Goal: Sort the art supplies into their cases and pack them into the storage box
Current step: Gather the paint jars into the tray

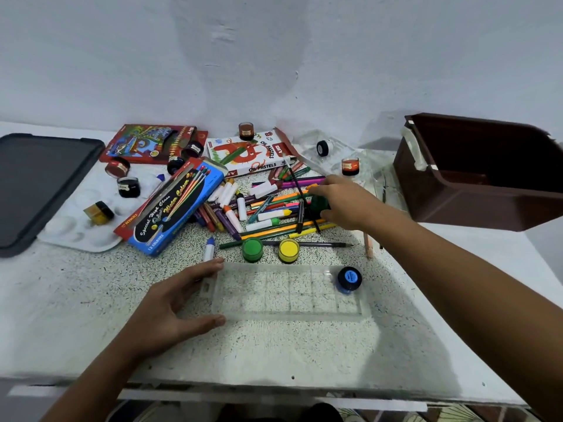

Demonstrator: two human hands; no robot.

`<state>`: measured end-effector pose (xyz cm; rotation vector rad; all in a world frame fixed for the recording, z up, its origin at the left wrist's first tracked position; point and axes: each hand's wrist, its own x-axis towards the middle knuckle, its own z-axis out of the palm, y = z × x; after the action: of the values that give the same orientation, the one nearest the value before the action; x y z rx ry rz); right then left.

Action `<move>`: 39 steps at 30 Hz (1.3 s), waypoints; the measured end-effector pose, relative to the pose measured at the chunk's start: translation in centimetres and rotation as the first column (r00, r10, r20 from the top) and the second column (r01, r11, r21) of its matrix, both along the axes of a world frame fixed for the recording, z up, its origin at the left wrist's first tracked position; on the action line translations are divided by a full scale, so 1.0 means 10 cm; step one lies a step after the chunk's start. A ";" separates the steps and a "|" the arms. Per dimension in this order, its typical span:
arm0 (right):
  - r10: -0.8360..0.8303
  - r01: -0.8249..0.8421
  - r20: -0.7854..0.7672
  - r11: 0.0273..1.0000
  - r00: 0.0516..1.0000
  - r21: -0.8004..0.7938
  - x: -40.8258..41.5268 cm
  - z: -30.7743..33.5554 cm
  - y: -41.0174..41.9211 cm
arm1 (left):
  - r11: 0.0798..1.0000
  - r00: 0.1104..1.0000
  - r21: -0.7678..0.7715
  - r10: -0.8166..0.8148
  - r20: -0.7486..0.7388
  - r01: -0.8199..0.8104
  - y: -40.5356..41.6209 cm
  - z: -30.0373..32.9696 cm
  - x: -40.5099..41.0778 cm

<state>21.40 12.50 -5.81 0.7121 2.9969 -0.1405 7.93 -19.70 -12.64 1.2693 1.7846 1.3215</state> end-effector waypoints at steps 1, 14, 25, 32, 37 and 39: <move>0.002 -0.002 0.003 1.000 1.000 0.004 -0.01 -0.01 0.01 | 1.000 1.000 -0.001 -0.001 -0.007 0.001 0.00 0.00 0.00; 0.012 -0.054 -0.140 0.952 0.990 -0.303 0.60 0.46 -0.29 | 1.000 0.999 -0.001 -0.004 -0.036 0.004 0.01 -0.01 -0.02; 0.103 -0.117 -0.056 0.894 0.993 -0.432 1.07 0.38 -0.70 | 1.000 1.000 0.013 0.001 0.021 -0.001 0.04 0.04 0.01; 0.225 -0.199 0.037 0.919 0.974 -0.341 1.13 0.22 -0.79 | 1.000 1.000 0.004 -0.003 -0.010 0.003 0.02 0.05 0.02; 0.189 -0.146 0.122 0.943 0.974 -0.298 1.14 0.22 -0.81 | 1.000 1.000 0.014 -0.014 0.003 0.014 0.02 0.05 0.02; 0.180 -0.127 0.157 0.945 0.971 -0.301 1.14 0.22 -0.79 | 1.000 1.000 0.014 -0.018 0.016 0.018 0.02 0.04 0.01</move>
<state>32.79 4.58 -3.65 0.4313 2.7588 -0.4673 8.05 -19.51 -12.25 1.2757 1.7520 1.3331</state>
